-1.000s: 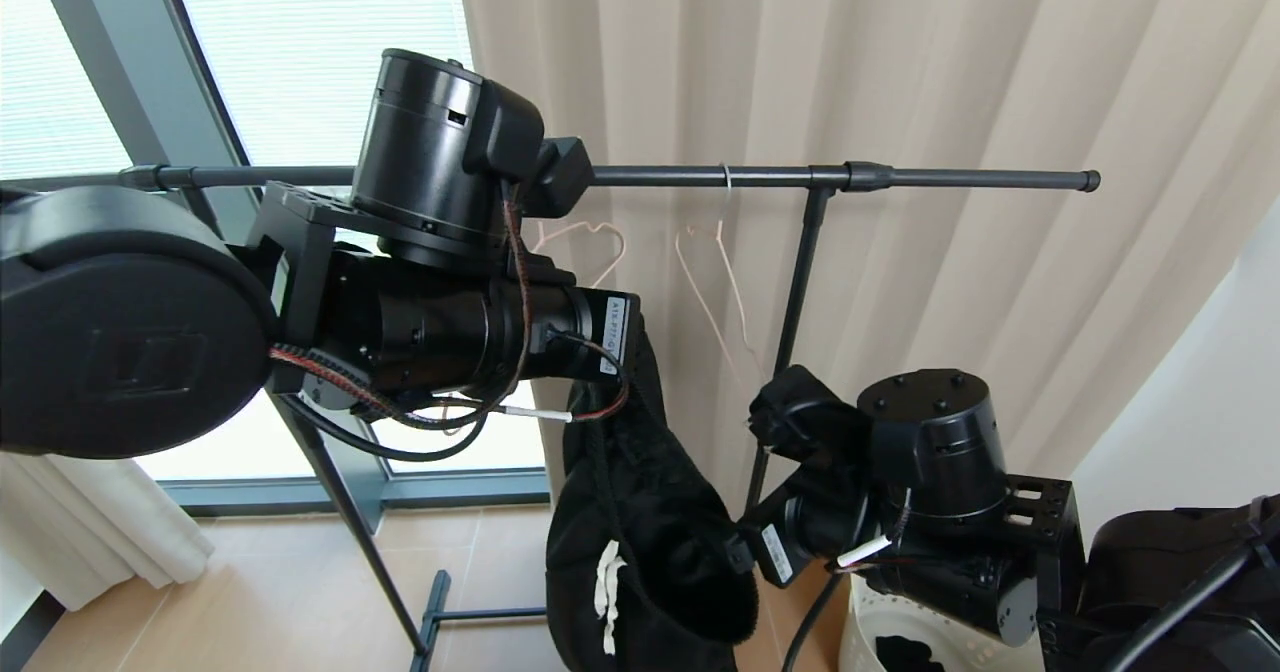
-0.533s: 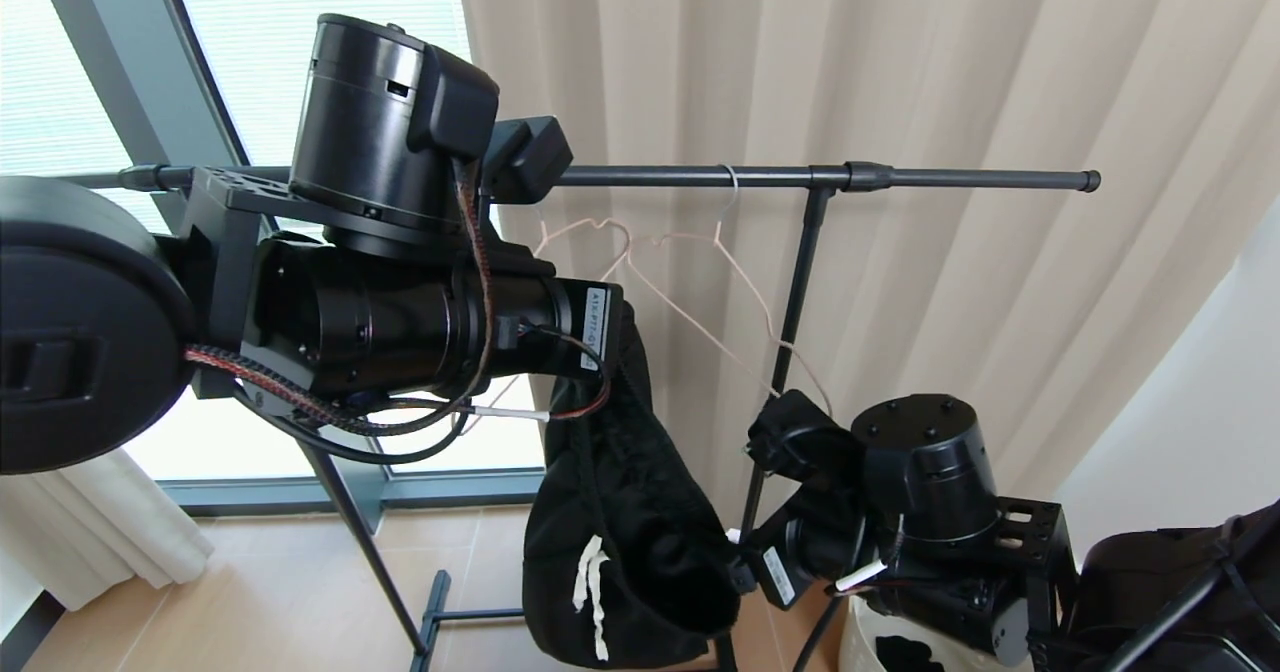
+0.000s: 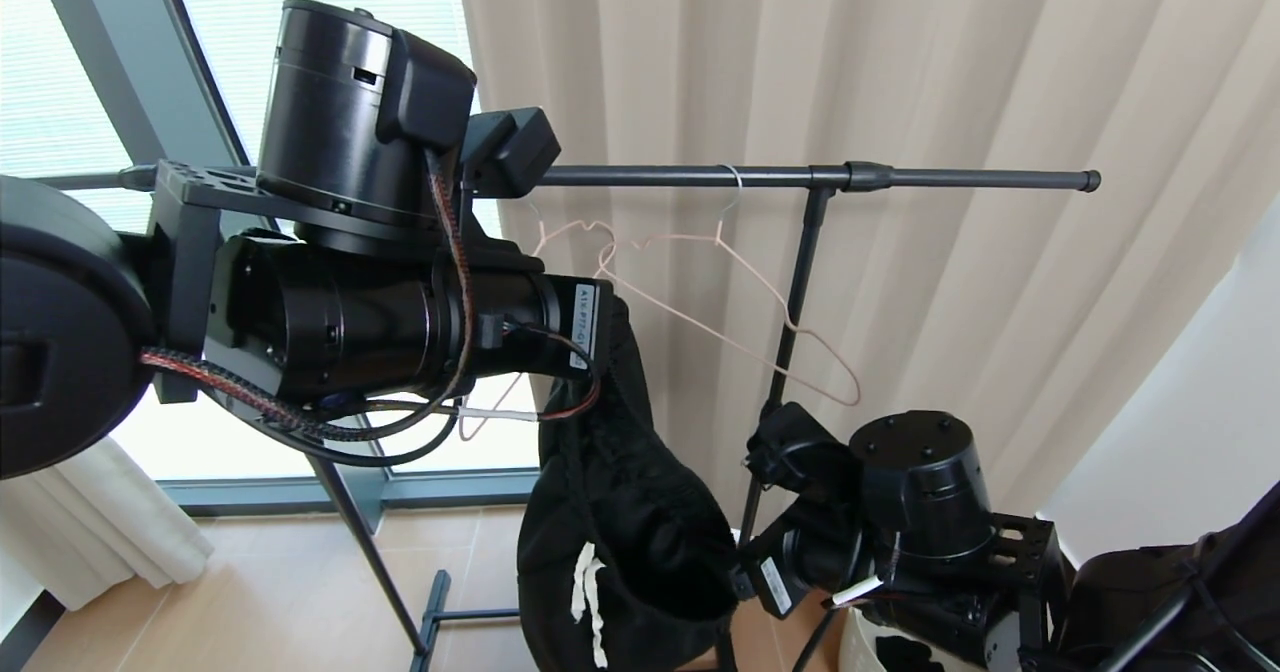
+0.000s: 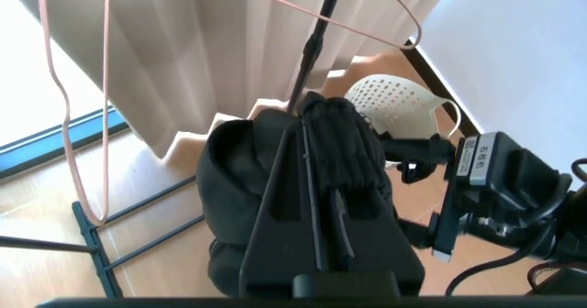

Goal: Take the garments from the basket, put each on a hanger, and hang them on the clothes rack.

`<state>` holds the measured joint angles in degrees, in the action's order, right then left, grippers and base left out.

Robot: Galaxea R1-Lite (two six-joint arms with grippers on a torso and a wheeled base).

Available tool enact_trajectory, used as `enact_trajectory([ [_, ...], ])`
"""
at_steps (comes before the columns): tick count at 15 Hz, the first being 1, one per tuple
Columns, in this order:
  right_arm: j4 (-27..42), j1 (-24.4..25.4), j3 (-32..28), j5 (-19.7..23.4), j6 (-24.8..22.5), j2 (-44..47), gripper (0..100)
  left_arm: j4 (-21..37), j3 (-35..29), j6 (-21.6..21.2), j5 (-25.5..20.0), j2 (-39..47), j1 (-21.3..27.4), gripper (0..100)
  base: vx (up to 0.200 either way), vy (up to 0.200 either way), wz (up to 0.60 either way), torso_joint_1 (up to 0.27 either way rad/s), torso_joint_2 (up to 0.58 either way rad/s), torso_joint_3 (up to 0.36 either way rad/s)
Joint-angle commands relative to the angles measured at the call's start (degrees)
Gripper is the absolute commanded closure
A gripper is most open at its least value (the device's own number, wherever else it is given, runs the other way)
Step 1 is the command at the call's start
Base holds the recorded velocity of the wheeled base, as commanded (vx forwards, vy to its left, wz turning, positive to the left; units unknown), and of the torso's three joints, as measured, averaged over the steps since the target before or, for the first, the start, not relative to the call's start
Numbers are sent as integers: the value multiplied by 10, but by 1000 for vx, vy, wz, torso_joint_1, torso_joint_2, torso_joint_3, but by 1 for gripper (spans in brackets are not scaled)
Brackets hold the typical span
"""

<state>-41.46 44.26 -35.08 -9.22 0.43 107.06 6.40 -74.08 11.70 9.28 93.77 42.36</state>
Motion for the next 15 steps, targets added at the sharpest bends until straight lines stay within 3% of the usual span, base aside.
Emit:
enact_trajectory([
  [1, -6, 0, 3, -1, -1, 11, 100, 0, 5, 0, 0, -4, 0, 100, 0, 0, 0, 0, 0, 0],
  [5, -6, -6, 5, -4, 5, -19, 100, 1, 28, -5, -9, -22, -7, 100, 0, 0, 0, 0, 0, 0],
  [10, 14, -82, -2, -15, 13, -101, 100, -2, 123, -29, -20, -47, -30, 100, 0, 0, 0, 0, 0, 0],
  [13, 23, -92, -2, -37, 14, -120, 100, -9, 152, -29, -27, -47, -29, 100, 0, 0, 0, 0, 0, 0],
  [14, 24, -95, -6, -41, 16, -128, 100, -17, 166, -29, -27, -48, -29, 0, 0, 0, 0, 0, 0, 0],
  [15, 26, -95, -21, -56, 16, -129, 100, -18, 177, -30, -27, -50, -28, 0, 0, 0, 0, 0, 0, 0],
])
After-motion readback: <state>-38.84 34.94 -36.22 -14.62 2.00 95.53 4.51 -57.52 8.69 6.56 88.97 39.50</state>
